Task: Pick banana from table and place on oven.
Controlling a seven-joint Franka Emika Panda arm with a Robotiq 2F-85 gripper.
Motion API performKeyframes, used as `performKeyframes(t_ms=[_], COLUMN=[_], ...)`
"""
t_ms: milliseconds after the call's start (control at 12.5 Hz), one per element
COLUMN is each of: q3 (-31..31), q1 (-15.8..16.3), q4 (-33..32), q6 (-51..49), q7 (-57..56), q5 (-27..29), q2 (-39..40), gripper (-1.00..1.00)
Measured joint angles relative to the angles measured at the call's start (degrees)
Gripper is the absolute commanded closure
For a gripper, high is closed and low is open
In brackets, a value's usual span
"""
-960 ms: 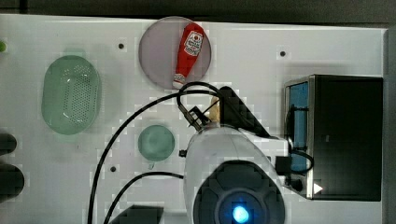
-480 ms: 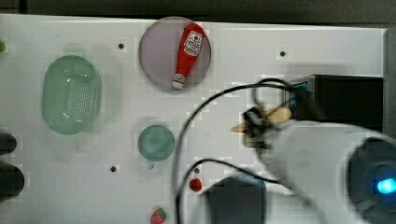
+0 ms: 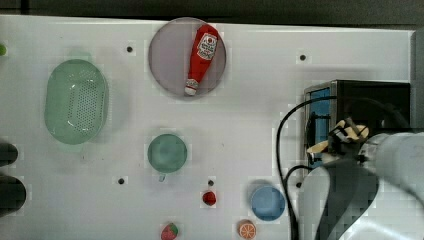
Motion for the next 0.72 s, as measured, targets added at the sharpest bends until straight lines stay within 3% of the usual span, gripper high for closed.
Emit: performKeyframes(t_ms=[480,560,720], q3=[-8.35,-8.99,-9.25], q1=[-0.39,-0.46,-0.57], q4=[8.73,9.57,8.73], q6=[5.08,4.9,5.36], q7=[-19.42,-21.65,-23.89], q5=[0.21,1.11,-0.05], q2=[14.87,17.03,18.73], gripper=[0.64,0.57,0.15])
